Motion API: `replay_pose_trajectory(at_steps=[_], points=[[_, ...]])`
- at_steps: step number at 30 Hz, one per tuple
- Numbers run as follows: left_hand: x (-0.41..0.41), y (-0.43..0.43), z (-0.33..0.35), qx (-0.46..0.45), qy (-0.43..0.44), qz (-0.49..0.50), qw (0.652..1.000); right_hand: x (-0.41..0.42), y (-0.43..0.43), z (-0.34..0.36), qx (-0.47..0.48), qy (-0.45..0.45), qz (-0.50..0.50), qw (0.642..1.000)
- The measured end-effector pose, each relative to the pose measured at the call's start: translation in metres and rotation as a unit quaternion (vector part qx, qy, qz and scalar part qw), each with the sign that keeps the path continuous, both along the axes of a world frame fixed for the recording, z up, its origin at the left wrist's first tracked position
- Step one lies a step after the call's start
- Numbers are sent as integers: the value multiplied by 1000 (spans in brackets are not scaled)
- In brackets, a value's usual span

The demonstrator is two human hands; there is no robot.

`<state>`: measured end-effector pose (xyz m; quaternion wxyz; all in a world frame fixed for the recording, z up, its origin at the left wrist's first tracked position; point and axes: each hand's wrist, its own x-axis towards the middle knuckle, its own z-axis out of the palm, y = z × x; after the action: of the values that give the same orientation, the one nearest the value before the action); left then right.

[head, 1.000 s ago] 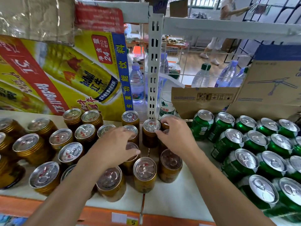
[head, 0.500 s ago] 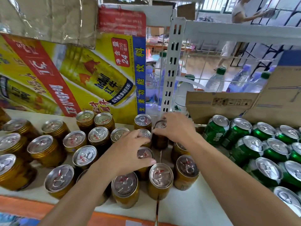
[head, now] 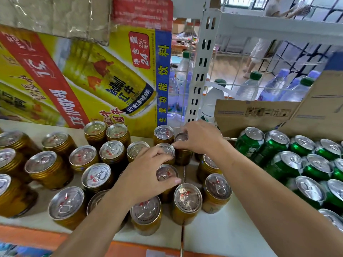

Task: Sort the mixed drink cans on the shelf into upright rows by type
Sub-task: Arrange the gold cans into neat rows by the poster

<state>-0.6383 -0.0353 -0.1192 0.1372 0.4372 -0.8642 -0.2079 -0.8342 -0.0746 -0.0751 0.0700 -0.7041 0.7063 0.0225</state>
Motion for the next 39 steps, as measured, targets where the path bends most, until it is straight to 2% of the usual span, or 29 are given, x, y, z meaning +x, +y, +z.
replay_pose_trajectory(at_steps=[4,7,10,12,14,16,17,19,23,28,32,39], points=[[2,1,-2,-7,15,-2,1000,-2,2,9,62,-94,57,992],[1,1,-2,-8,22,-2,1000,-1,1,8,31,-95,33,994],[1,0,-3,-5,22,1,1000,0,1,6,-28,-23,-7,999],[1,0,-4,-2,21,3,1000,-1,1,7,-59,-29,-14,998],[1,0,-4,1,20,4,1000,-3,1,9,-5,-90,10,996],[1,0,-3,1,21,5,1000,-4,0,9,65,-103,38,992],[1,0,-4,1,21,5,1000,-5,0,7,72,-103,36,991],[2,0,-4,-3,24,6,1000,-5,2,4,33,-113,7,993],[1,0,-4,-4,23,6,1000,-7,5,-2,-54,-66,-30,996],[2,0,-4,-5,24,5,1000,-8,3,-4,-15,-108,3,994],[1,0,-4,-3,28,7,1000,-9,3,-3,-37,-173,-4,984],[2,-1,-4,-1,32,4,999,-8,3,-3,-43,-158,-11,987]])
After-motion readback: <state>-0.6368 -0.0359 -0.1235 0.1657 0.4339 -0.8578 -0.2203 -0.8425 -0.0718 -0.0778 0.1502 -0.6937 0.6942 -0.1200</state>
